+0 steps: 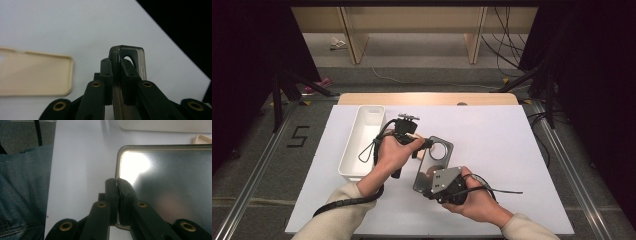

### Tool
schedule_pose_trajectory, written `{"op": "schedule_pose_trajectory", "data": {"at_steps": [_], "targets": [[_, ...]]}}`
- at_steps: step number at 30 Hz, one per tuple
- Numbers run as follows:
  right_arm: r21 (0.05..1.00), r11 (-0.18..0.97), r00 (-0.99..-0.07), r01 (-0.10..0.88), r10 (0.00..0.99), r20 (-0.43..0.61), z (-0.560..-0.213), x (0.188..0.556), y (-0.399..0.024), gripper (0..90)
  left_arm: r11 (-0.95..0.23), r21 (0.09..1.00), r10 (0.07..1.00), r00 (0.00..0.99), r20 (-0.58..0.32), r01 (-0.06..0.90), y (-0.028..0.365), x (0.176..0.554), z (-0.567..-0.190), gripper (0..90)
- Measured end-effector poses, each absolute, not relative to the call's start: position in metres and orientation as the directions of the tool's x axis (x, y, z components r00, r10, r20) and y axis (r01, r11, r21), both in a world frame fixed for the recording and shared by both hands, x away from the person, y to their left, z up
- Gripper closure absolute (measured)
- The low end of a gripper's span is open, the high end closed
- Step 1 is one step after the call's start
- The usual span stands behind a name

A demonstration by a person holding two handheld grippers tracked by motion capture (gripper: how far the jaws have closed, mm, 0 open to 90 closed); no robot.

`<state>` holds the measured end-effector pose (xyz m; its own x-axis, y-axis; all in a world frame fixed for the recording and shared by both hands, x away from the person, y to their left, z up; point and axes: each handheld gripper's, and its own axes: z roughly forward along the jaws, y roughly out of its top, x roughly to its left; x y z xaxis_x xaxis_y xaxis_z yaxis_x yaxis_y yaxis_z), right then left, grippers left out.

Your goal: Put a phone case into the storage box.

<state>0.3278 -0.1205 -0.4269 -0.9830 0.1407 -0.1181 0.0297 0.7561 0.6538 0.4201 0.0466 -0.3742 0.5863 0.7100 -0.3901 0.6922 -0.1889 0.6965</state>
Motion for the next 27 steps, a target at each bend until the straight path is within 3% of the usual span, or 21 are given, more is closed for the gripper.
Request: {"op": "schedule_pose_trajectory", "data": {"at_steps": [6, 9, 13, 17, 27], "targets": [[0.686, 0.724, -0.975, 0.072, 0.196, -0.105, -0.425, 0.332, -0.126, 76.1, -0.212, 0.776, 0.708, 0.64, -0.297, 0.594, 0.047, 0.412, -0.365, 81.8], [0.722, 0.679, -0.962, 0.131, 0.263, -0.073, -0.423, 0.337, -0.134, 62.1, -0.234, 0.83, 0.706, 0.675, -0.213, 0.507, 0.053, 0.41, -0.363, 81.8], [0.748, 0.64, -0.95, 0.176, 0.309, -0.041, -0.423, 0.341, -0.14, 53.6, -0.236, 0.857, 0.712, 0.682, -0.169, 0.459, 0.059, 0.408, -0.364, 81.8], [0.775, 0.585, -0.934, 0.239, 0.357, 0.018, -0.423, 0.346, -0.146, 39.3, -0.226, 0.88, 0.716, 0.684, -0.14, 0.417, 0.068, 0.406, -0.365, 81.8], [0.816, 0.48, -0.903, 0.323, 0.414, 0.114, -0.421, 0.351, -0.164, 27.2, -0.133, 0.928, 0.711, 0.686, -0.155, 0.348, 0.096, 0.404, -0.356, 81.8]]}}
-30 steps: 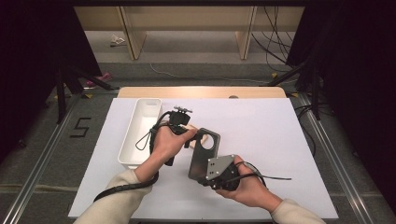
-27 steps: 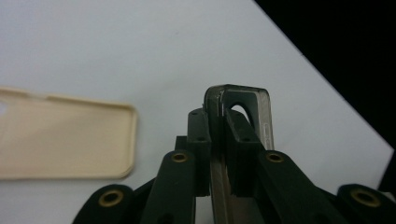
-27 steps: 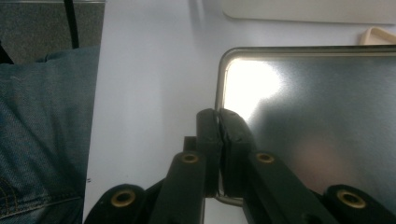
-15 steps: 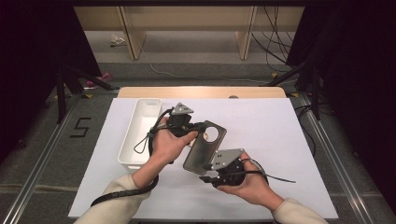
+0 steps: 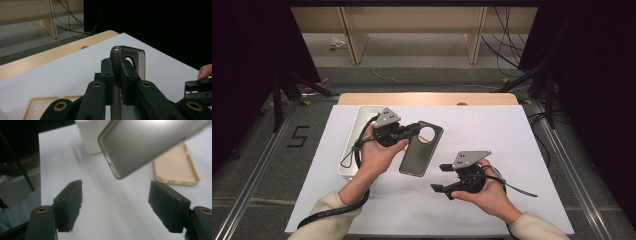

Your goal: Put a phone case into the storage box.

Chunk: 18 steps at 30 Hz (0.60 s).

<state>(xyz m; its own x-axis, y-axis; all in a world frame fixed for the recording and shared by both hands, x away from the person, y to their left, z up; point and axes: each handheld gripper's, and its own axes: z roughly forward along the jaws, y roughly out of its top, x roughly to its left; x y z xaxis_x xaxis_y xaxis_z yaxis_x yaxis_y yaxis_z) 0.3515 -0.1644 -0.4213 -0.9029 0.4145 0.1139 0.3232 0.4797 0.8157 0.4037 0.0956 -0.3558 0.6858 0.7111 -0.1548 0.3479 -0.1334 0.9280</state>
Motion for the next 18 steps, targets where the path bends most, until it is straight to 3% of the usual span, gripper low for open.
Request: {"op": "schedule_pose_trajectory", "data": {"at_steps": [6, 18], "targets": [[0.838, 0.415, -0.879, 0.354, 0.454, 0.147, -0.419, 0.354, -0.182, 24.0, -0.104, 0.941, 0.711, 0.686, -0.155, 0.321, 0.108, 0.404, -0.352, 81.8], [0.846, 0.394, -0.859, 0.361, 0.493, 0.137, -0.42, 0.354, -0.202, 20.8, -0.029, 0.96, 0.706, 0.685, -0.177, 0.277, 0.13, 0.408, -0.344, 81.7]]}}
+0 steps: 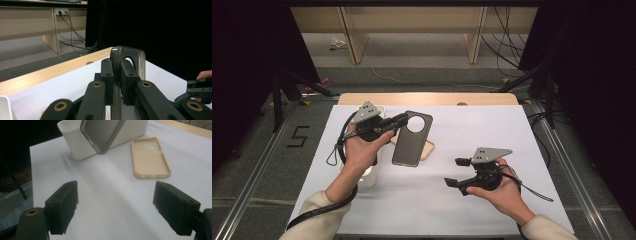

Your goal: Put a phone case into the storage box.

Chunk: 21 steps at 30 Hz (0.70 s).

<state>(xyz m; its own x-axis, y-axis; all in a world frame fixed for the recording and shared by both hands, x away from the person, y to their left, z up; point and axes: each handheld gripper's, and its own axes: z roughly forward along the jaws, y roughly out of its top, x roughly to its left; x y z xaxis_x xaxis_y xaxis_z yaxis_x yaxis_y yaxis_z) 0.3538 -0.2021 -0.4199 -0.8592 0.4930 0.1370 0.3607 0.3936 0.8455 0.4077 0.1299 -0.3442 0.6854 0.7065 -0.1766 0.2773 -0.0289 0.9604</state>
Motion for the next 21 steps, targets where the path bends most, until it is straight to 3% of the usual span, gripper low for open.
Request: {"op": "schedule_pose_trajectory", "data": {"at_steps": [21], "targets": [[0.851, 0.366, -0.836, 0.377, 0.53, 0.142, -0.42, 0.351, -0.224, 18.0, -0.01, 0.978, 0.72, 0.68, -0.139, 0.21, 0.163, 0.415, -0.325, 81.7]]}}
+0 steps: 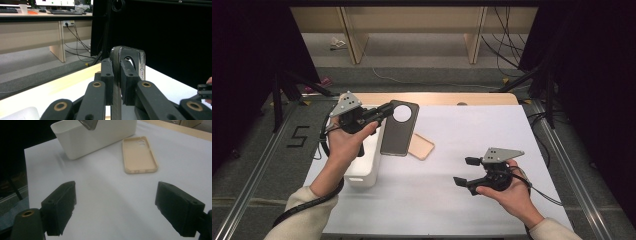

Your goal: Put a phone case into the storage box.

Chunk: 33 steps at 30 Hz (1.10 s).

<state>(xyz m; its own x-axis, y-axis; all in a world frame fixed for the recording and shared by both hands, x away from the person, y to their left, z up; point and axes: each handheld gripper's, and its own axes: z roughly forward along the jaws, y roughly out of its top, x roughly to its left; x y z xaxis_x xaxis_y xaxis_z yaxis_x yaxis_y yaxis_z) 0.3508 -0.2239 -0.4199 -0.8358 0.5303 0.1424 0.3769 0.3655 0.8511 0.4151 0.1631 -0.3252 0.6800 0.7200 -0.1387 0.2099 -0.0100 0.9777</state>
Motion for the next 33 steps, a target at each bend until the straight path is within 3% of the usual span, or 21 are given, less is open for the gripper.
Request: {"op": "schedule_pose_trajectory", "data": {"at_steps": [33], "targets": [[0.85, 0.355, -0.827, 0.389, 0.542, 0.152, -0.422, 0.349, -0.231, 18.2, -0.004, 0.982, 0.756, 0.643, -0.12, 0.187, 0.207, 0.436, -0.318, 81.7]]}}
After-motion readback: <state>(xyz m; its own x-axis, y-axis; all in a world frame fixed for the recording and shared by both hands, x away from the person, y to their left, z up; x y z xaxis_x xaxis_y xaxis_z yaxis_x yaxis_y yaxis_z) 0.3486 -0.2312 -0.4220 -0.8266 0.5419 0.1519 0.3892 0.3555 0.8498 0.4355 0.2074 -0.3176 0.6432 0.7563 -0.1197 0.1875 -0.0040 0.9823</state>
